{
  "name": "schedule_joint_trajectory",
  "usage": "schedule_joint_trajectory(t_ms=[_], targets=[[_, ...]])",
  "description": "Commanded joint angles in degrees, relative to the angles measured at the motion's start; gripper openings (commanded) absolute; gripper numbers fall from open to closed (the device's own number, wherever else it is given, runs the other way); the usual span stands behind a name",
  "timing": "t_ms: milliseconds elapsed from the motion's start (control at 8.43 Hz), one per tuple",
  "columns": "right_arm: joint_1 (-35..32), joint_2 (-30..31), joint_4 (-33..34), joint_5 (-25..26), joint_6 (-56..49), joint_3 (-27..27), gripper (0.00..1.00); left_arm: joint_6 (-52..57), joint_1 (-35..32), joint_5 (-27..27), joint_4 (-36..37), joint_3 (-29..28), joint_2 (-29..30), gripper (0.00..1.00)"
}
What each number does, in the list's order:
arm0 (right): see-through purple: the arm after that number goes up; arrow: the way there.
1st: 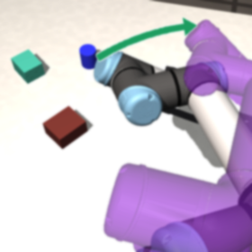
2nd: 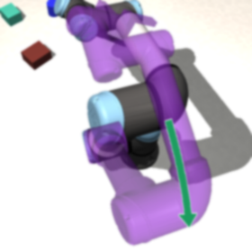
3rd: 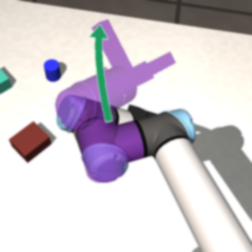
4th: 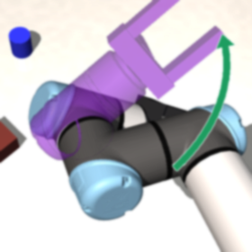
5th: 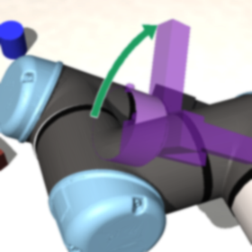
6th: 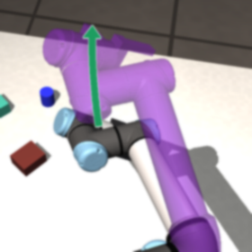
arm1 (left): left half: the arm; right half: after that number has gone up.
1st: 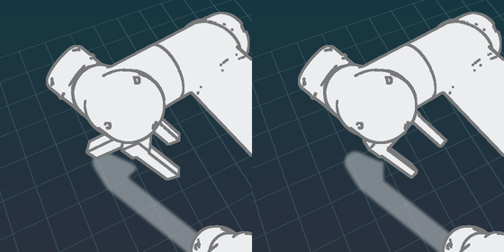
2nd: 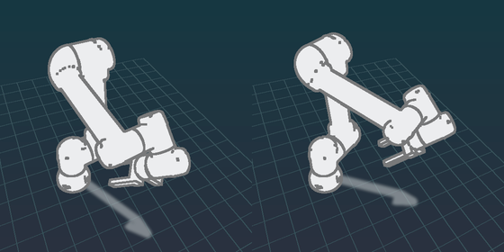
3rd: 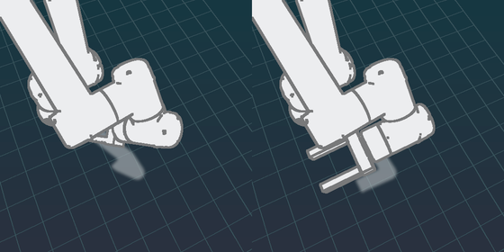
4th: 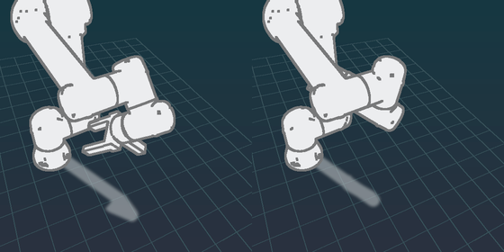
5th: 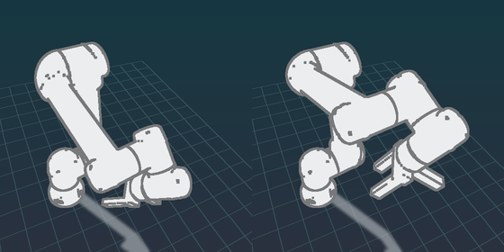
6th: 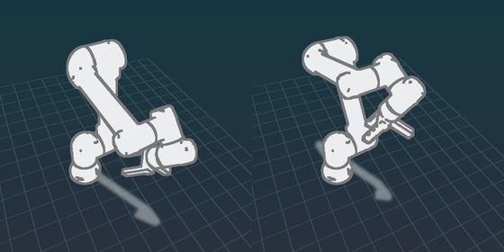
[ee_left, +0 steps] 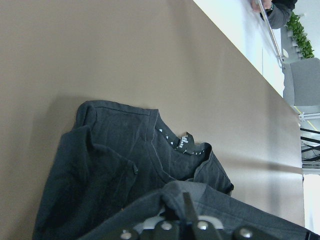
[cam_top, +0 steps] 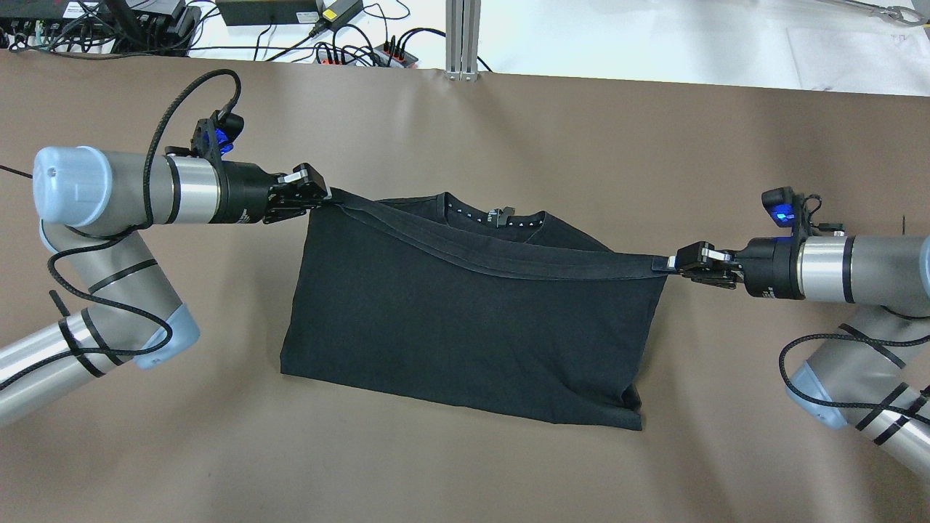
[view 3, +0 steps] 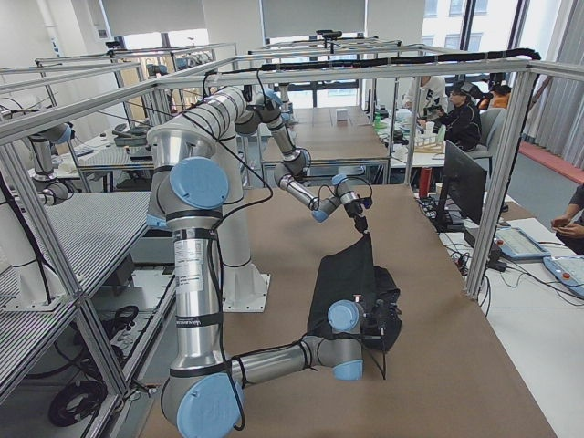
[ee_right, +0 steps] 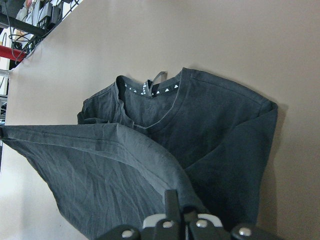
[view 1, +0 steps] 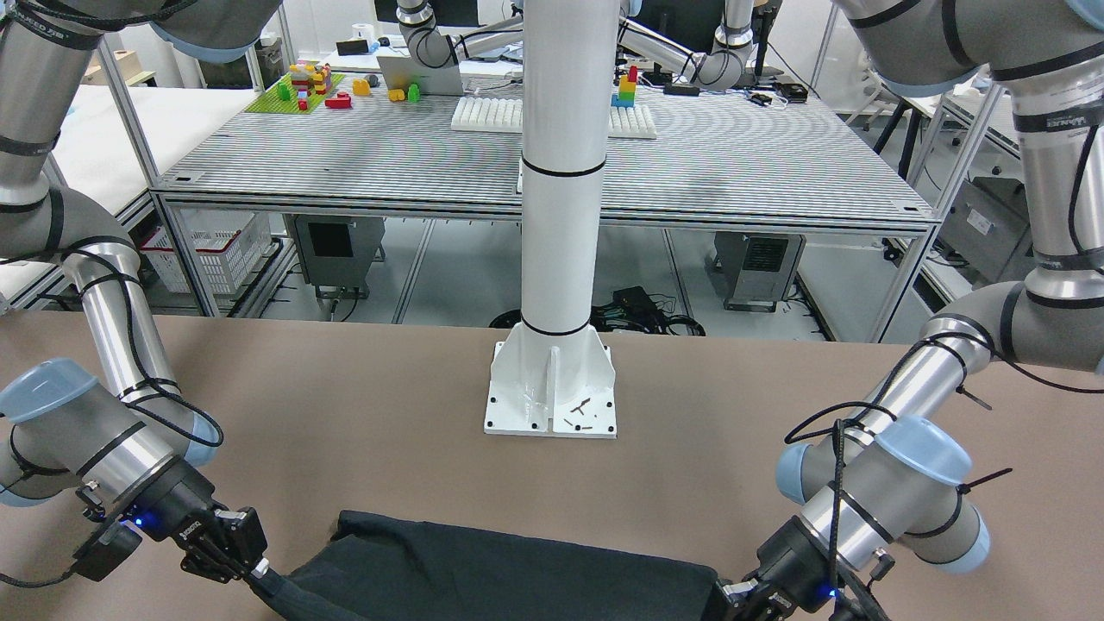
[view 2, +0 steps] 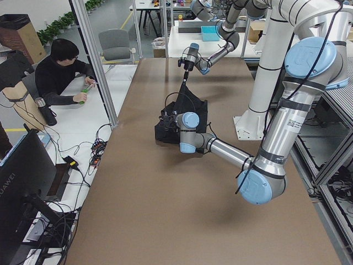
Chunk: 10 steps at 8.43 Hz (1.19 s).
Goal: Fold clothes
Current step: 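Lay the hem over the collar with both grippers, stretching it taut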
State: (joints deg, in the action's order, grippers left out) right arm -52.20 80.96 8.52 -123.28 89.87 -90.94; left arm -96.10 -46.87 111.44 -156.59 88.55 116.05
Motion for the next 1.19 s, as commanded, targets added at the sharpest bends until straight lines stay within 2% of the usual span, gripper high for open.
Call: schedule_joint_trajectory(t_ms=[0,712,1068], targets=[[0.0,-0.5,0.0,4.1,-0.1,4.1,0.00,0.7,0.1,-2.8,3.8,-5.1,5.0,0.00],[0.3,-6.2,0.2,12.1,-0.3,12.9,0.00,5.5,-0.5,-4.1,3.8,-11.5,5.8,0.00],[0.2,-6.2,0.1,13.1,-0.5,14.1,0.00,6.3,-0.7,-4.0,3.8,-12.7,5.8,0.00]])
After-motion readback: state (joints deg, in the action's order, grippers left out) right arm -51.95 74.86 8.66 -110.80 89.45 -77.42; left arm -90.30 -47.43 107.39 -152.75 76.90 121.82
